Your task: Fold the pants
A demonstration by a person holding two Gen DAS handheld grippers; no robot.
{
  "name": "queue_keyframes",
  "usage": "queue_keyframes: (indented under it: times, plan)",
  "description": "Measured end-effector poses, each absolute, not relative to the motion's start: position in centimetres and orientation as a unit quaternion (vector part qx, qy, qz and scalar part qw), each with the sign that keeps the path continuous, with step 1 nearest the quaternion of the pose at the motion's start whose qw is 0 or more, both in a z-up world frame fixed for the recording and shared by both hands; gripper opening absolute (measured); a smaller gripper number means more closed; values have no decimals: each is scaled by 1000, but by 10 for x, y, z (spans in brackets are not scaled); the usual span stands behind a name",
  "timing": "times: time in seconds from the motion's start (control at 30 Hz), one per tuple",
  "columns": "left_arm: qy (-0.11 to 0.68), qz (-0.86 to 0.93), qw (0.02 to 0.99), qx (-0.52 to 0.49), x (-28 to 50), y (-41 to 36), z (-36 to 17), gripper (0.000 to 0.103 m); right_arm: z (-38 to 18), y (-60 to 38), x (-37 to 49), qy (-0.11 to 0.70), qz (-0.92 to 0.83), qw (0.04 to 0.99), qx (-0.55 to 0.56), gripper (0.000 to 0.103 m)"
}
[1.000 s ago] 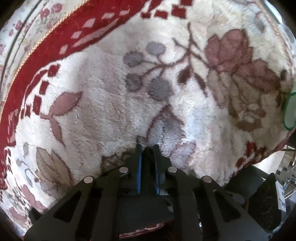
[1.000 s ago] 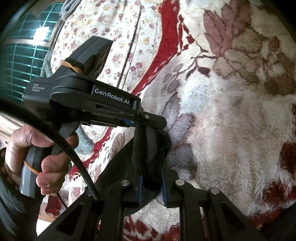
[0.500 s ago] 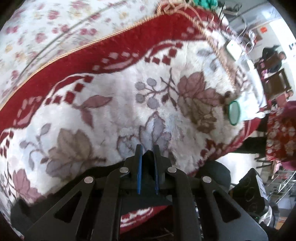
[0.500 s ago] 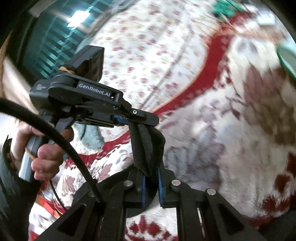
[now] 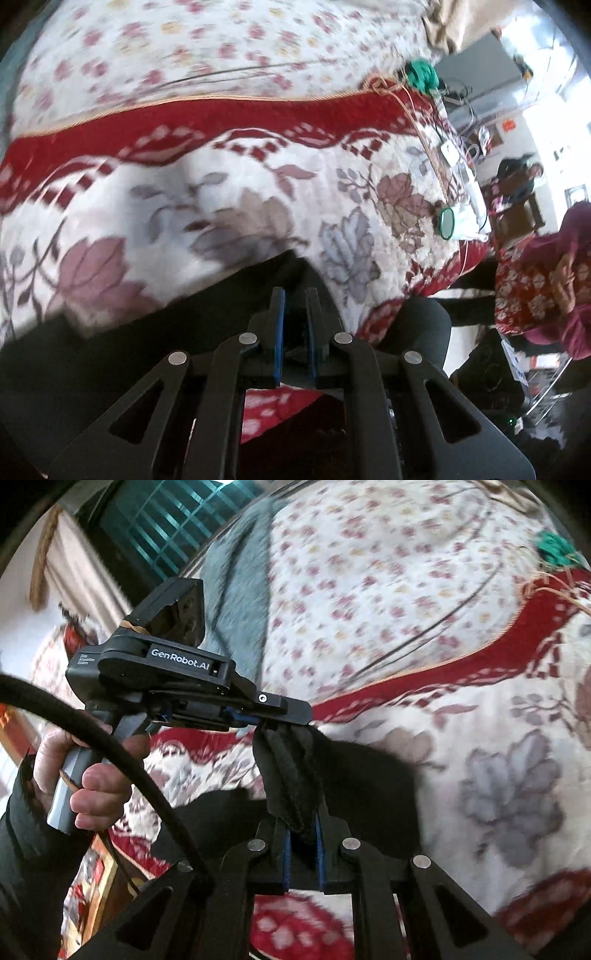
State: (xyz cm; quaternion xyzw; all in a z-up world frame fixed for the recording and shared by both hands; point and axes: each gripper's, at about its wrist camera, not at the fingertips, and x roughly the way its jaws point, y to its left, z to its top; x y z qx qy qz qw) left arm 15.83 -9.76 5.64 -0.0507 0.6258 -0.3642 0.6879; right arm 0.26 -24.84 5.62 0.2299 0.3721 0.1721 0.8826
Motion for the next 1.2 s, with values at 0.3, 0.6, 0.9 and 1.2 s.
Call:
queue_keyframes:
  times: [0.3, 0.6, 0.9, 1.2]
  plan:
    - [622, -340, 695, -123, 164, 7, 19, 9, 21, -149, 26, 423, 200, 865, 181, 9]
    - [615, -316, 700, -178, 172, 53, -17, 9, -19, -108, 45, 460, 182, 849, 183, 9]
    - [551, -324, 730, -244, 166, 85, -3, 9, -1, -106, 41, 429, 158, 863, 214, 9]
    - [495, -263, 755, -339, 158, 141, -13, 9, -20, -77, 54, 456, 158, 849, 215, 9]
